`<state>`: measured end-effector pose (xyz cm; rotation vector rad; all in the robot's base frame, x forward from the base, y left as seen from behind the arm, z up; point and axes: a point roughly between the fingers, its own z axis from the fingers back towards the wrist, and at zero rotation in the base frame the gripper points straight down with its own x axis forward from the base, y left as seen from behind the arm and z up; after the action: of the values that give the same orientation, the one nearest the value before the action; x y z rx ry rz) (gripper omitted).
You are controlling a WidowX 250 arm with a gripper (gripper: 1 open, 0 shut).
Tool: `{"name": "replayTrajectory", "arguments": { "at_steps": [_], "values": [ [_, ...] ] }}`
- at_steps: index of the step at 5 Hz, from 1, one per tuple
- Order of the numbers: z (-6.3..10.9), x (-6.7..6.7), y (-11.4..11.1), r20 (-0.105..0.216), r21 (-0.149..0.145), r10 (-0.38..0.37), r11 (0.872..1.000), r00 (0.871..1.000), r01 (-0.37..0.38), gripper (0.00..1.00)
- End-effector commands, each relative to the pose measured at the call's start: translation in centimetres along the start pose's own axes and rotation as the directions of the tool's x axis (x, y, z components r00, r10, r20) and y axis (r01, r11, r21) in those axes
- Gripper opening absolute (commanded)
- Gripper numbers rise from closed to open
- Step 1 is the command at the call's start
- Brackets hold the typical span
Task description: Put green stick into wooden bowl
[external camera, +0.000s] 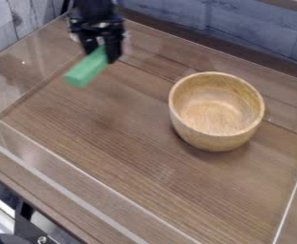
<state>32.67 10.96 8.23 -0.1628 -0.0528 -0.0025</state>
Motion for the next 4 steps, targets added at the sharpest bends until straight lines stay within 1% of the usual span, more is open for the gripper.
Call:
{"name": "replayTrajectory", "arguments": {
  "at_steps": [1,2,3,4],
  "values": [
    [1.6,2.5,-3.1,0.081,0.027,-0.014,1.0,0.997,0.012,0.0],
    [1.6,3.6,-7.5,0.07,0.016,-0.099,0.995,0.993,0.098,0.0],
    [1.1,4.4,-11.5,0.055,0.007,-0.178,0.984,0.982,0.178,0.0],
    [-0.5,4.5,-14.1,0.032,0.002,-0.273,0.962,0.961,0.273,0.0]
  ]
}}
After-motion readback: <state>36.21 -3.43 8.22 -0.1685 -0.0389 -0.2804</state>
